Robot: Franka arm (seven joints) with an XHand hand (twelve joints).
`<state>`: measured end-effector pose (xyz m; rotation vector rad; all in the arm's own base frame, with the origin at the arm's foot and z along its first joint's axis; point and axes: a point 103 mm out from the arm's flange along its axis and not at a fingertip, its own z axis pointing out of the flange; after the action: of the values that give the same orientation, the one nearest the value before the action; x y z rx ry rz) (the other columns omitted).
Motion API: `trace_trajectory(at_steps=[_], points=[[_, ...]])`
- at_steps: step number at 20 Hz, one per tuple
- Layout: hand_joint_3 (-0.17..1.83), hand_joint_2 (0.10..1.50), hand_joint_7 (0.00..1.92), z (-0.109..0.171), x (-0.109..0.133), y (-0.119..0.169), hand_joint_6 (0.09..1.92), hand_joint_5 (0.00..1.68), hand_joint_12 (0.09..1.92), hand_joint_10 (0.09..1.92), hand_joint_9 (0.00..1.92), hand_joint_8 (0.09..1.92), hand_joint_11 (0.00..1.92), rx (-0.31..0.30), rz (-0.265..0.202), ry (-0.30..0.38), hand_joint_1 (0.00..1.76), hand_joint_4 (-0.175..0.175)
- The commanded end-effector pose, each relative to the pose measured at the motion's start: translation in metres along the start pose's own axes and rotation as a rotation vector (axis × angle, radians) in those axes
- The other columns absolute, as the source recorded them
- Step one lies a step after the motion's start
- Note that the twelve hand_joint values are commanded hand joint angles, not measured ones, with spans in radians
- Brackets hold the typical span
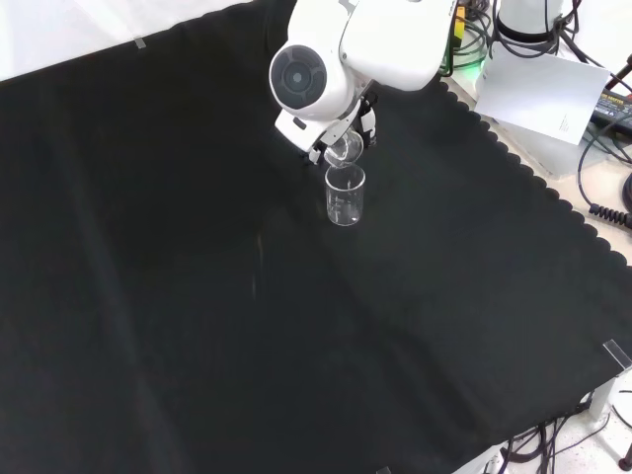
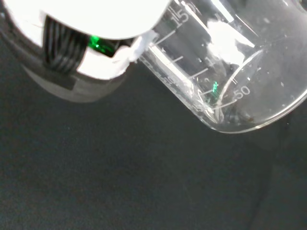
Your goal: Pour the water from the handheld beaker into the one on the table.
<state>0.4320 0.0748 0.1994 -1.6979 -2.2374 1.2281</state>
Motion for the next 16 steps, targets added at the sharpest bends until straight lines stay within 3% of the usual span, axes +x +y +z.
trace_trajectory(at_steps=[1, 16], points=[[0.54, 0.66, 1.54, -0.0043, 0.0033, 0.0004, 0.22, 1.46, 0.52, 0.09, 1.79, 0.15, 1.47, 0.026, 0.016, -0.030, 1.33, -0.175], [0.53, 0.67, 1.53, -0.0138, 0.0114, 0.0045, 0.23, 1.46, 0.52, 0.09, 1.79, 0.16, 1.47, 0.098, 0.048, -0.095, 1.33, -0.175]])
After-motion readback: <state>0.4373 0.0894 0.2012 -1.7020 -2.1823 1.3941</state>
